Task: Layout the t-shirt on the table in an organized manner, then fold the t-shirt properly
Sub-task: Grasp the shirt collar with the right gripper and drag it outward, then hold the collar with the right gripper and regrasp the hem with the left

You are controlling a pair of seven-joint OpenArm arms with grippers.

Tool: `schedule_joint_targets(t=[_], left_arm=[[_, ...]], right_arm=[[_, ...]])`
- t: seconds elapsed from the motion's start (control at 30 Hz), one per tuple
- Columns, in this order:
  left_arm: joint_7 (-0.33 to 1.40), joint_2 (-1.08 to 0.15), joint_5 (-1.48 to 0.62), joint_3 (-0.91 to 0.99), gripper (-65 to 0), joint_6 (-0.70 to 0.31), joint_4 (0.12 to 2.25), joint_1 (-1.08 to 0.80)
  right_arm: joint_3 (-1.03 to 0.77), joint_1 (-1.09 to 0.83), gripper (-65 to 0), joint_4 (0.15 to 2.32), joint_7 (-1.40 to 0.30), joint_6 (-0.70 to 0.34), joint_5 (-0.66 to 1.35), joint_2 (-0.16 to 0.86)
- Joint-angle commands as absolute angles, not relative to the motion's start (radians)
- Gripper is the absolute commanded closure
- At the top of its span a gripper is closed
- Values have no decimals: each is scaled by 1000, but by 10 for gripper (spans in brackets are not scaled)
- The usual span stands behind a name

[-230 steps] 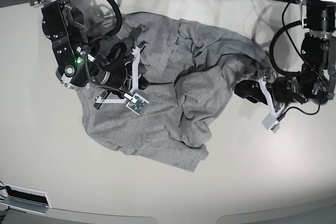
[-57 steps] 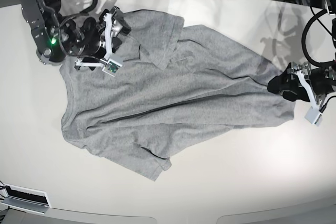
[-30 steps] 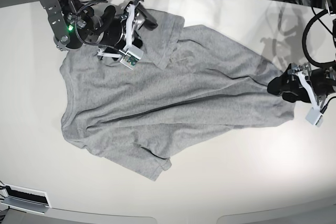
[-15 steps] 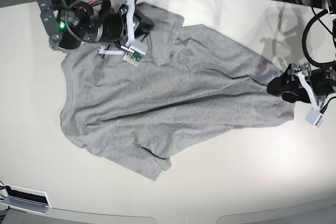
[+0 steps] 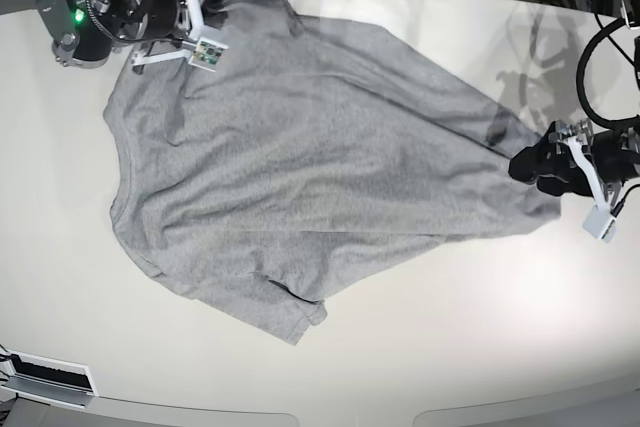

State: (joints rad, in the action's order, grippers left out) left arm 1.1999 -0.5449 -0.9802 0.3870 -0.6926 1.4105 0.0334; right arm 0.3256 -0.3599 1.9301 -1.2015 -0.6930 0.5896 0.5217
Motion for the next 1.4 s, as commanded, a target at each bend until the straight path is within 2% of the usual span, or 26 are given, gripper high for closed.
schedule_joint_targets(t=[0.0, 0.13, 0.2, 0.3, 0.43, 0.57, 0.77, 0.87, 1.03, 1.17, 1.37], left_arm=[[1194, -566, -1004, 393, -415, -698, 1426, 50], [1244, -567, -1035, 393, -415, -698, 1426, 49], [1304, -572, -1095, 393, -415, -698, 1427, 47], [1394, -589, -1194, 390, -415, -698, 1427, 44], [1387, -607, -1202, 396, -415, -698, 1427, 44], [1228, -583, -1149, 456, -415, -688, 1418, 3], [1162, -436, -1017, 651, -415, -648, 1418, -52], [1104, -373, -933, 702, -415, -596, 1417, -62], [966, -294, -762, 724, -415, -477, 1417, -72], [889, -242, -729, 726, -415, -417, 1417, -70], [833, -173, -714, 751, -415, -406, 1374, -69]], right_arm=[[322, -357, -131, 1946, -1198, -698, 585, 536], [322, -356, -288, 1946, -1164, -698, 567, 546], [322, -355, -319, 1947, -1122, -698, 577, 546], [322, -355, -319, 1947, -1033, -698, 579, 546], [322, -350, -319, 1947, -967, -698, 579, 546], [322, -349, -319, 1947, -968, -698, 571, 545], [322, -349, -319, 1947, -968, -698, 571, 544], [322, -349, -319, 1947, -968, -698, 572, 543], [322, -349, -319, 1947, -968, -698, 577, 543], [322, -349, -319, 1947, -968, -698, 575, 543], [322, -349, -319, 1947, -968, -698, 576, 543]])
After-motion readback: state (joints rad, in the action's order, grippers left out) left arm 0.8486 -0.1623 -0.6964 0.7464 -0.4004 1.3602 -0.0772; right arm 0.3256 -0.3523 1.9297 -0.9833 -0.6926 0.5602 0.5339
